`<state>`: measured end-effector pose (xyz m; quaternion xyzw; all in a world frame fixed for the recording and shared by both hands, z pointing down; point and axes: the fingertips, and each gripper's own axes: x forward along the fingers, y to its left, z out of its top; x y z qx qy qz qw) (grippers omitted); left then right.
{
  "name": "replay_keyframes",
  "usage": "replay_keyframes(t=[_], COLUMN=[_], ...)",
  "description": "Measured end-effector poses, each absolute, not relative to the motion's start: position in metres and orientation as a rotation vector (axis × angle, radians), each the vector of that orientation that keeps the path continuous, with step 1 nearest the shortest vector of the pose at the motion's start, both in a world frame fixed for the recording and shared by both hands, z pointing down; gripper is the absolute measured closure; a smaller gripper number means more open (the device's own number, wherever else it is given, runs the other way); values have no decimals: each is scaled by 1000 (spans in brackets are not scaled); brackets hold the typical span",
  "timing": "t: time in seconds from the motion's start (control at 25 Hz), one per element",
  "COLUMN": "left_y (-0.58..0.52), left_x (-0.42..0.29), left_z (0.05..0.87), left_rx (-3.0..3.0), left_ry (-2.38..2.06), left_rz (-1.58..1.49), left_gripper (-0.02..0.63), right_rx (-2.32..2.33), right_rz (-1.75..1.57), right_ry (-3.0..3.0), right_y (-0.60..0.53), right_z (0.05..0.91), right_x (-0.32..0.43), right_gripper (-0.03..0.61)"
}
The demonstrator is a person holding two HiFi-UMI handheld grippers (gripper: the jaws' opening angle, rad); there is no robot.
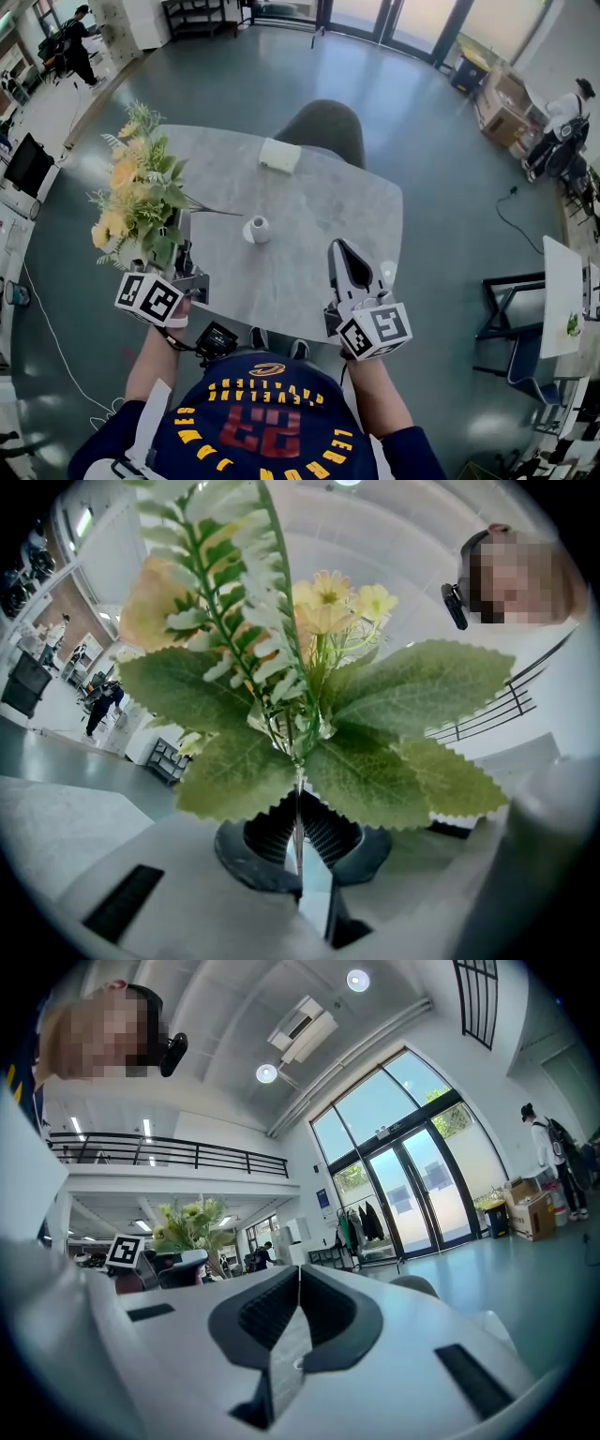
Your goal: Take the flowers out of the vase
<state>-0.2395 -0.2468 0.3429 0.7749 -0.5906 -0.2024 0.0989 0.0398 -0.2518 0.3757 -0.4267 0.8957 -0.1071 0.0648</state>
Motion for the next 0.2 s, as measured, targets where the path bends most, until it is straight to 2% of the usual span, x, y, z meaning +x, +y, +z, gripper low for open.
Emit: replay_keyframes(t=[0.2], left_y=[-248], left_x=[-244], left_z=[349], left_rx=[2299], left_ry=[-1750], left_rz=[-594], left_gripper=[598], right_rx=[-1296], right_rz=[-332], right_ry=[2702], right_y=[-251], right_z=[382], right_x=[38], right_gripper=[569])
